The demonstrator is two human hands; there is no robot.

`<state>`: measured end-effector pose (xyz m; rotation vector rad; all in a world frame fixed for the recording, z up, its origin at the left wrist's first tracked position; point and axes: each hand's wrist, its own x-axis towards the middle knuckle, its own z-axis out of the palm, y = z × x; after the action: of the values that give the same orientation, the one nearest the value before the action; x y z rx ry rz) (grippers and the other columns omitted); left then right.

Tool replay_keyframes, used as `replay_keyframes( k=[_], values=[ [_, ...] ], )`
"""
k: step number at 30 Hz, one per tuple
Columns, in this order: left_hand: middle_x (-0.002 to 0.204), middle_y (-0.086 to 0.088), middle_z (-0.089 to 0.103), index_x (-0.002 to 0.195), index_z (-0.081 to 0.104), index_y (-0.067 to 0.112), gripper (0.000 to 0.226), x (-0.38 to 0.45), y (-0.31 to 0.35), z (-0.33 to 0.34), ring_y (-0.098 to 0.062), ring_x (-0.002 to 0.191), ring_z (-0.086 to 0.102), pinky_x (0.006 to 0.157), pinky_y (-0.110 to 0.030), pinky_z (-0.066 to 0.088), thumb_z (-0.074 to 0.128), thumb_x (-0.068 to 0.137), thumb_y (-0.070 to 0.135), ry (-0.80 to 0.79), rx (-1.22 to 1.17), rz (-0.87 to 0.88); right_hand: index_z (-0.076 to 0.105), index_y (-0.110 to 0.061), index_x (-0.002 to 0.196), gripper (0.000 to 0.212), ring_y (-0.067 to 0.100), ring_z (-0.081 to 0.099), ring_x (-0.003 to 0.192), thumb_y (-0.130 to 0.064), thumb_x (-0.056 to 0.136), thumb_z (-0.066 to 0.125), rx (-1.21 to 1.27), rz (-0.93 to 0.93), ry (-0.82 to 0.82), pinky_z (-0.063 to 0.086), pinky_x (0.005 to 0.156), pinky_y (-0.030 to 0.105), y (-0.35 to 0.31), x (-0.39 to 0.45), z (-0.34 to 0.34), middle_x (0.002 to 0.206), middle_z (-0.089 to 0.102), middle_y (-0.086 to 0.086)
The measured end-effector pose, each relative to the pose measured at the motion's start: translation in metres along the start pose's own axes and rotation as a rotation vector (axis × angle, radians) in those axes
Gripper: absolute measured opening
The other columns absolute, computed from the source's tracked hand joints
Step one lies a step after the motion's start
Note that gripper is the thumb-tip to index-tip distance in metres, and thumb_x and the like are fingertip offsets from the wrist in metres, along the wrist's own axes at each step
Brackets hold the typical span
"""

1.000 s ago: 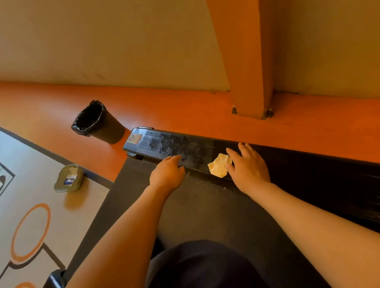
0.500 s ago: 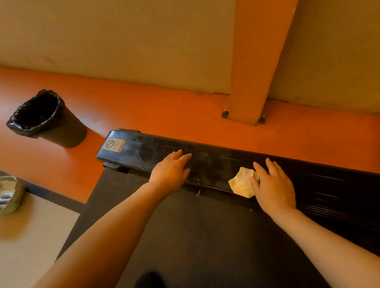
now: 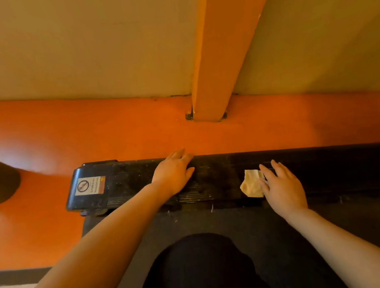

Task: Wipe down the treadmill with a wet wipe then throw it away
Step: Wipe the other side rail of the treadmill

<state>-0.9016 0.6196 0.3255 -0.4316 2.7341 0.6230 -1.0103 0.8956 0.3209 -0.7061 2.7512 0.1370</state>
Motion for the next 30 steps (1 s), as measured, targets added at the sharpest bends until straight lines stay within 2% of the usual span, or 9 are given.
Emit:
replay_keyframes(
  k=[4,9,16,19,22,24,26,28,30],
  values=[
    [0.163,-0.005,0.014,0.154,0.023,0.026,0.055,-0.001,-0.003,-0.017,-0.027,0.148,0.016,0.116,-0.042,0.028,0.041,0.103,0.039,-0.053,0.021,0.057,0.031,-0.027,0.152,0.052,0.026,0.018,0.148,-0.039,0.102,0.04,0.022,-0.021,-0.023,0.028,0.115,0.039,-0.009,-0.003,-0.009,0.16,0.024,0.006],
    [0.163,-0.003,0.012,0.154,0.022,0.029,0.056,0.012,-0.008,-0.03,-0.028,0.147,0.02,0.112,-0.047,0.035,0.041,0.103,0.042,-0.105,0.091,0.061,0.033,-0.026,0.151,0.051,0.024,0.018,0.148,-0.04,0.103,0.038,0.049,-0.131,-0.023,0.026,0.116,0.037,-0.013,0.018,-0.007,0.16,0.024,0.006],
    [0.163,-0.004,0.012,0.154,0.021,0.028,0.056,0.023,0.026,-0.01,-0.027,0.148,0.018,0.114,-0.048,0.032,0.039,0.103,0.043,-0.168,0.164,0.044,0.029,-0.027,0.152,0.052,0.024,0.013,0.149,-0.043,0.103,0.035,0.063,-0.238,-0.035,0.021,0.118,0.038,0.004,0.042,0.011,0.162,0.019,0.005],
    [0.163,-0.005,0.014,0.154,0.022,0.027,0.055,0.026,0.05,0.014,-0.028,0.147,0.019,0.114,-0.046,0.031,0.039,0.103,0.041,-0.114,0.074,-0.002,0.027,-0.028,0.153,0.052,0.024,0.011,0.15,-0.043,0.103,0.034,0.079,-0.289,-0.044,0.018,0.118,0.038,0.019,0.048,0.015,0.162,0.016,0.005],
    [0.163,-0.004,0.014,0.154,0.025,0.026,0.054,0.022,0.075,0.045,-0.025,0.149,0.014,0.115,-0.044,0.029,0.041,0.103,0.039,-0.045,0.002,-0.05,0.025,-0.028,0.153,0.051,0.022,0.009,0.15,-0.039,0.104,0.032,0.042,-0.417,-0.038,0.016,0.119,0.036,0.036,0.05,0.013,0.163,0.014,0.004],
    [0.163,-0.003,0.013,0.152,0.031,0.024,0.051,0.017,0.093,0.066,-0.022,0.15,0.011,0.116,-0.041,0.029,0.041,0.103,0.037,0.049,-0.037,-0.068,0.022,-0.029,0.154,0.051,0.021,0.007,0.15,-0.038,0.105,0.031,-0.009,-0.524,-0.054,0.014,0.119,0.034,0.047,0.053,0.01,0.163,0.012,0.003],
    [0.162,-0.003,0.019,0.149,0.038,0.022,0.048,0.016,0.112,0.087,-0.02,0.149,0.015,0.116,-0.038,0.028,0.043,0.103,0.035,0.174,-0.098,-0.067,0.021,-0.03,0.154,0.052,0.021,0.007,0.15,-0.038,0.105,0.033,-0.055,-0.62,-0.077,0.013,0.119,0.035,0.056,0.058,0.01,0.163,0.011,0.002],
    [0.158,-0.004,0.03,0.144,0.047,0.018,0.043,0.018,0.128,0.107,-0.021,0.147,0.024,0.116,-0.039,0.031,0.046,0.102,0.032,0.265,-0.142,-0.049,0.025,-0.029,0.153,0.052,0.023,0.012,0.15,-0.037,0.104,0.039,-0.087,-0.688,-0.078,0.015,0.119,0.036,0.065,0.06,0.015,0.162,0.015,0.004],
    [0.152,-0.006,0.04,0.136,0.055,0.014,0.039,0.019,0.137,0.124,-0.024,0.143,0.033,0.111,-0.044,0.04,0.05,0.101,0.029,0.324,-0.139,-0.009,0.039,-0.024,0.148,0.051,0.028,0.026,0.146,-0.032,0.1,0.052,-0.064,-0.689,-0.003,0.024,0.115,0.04,0.071,0.055,0.023,0.157,0.031,0.009]
  ],
)
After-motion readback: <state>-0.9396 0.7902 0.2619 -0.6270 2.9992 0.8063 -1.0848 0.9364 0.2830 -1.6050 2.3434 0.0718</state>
